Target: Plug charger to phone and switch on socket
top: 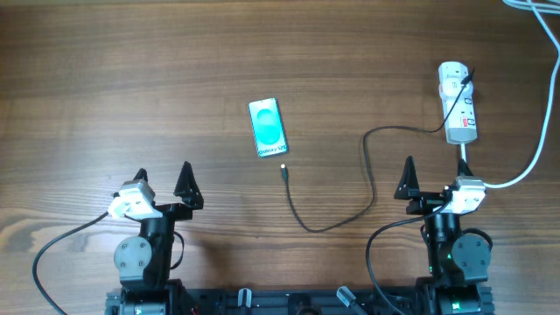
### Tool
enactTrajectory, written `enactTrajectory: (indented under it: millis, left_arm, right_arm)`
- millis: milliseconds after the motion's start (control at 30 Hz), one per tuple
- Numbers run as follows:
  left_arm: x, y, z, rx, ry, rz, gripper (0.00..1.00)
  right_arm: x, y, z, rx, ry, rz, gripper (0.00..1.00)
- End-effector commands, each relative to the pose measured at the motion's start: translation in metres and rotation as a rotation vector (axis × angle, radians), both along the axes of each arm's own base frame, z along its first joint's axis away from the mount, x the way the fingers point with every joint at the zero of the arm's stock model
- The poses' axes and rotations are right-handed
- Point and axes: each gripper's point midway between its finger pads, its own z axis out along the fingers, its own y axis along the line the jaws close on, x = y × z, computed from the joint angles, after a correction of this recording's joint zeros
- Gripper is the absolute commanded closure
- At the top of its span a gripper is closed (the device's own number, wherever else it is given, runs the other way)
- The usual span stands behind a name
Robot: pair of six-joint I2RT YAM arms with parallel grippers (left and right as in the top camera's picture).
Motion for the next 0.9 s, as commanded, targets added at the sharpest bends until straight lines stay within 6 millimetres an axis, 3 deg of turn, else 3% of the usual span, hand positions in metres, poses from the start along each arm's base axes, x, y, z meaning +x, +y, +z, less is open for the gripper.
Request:
enactTrajectory:
  millis: [0,867]
  left_arm:
    - [-0.0006,0.0037,-0.0010,0.009,0.001,0.017,0.00]
    - [-0.0006,0.0037,-0.0011,0.009,0.001,0.017,0.00]
  right_arm:
    - [-0.0002,0.0026,0.0014,-0.002,-0.007,0.013,0.00]
    - [-0.0002,0.0026,0.0014,-0.003,-0.007,0.013,0.00]
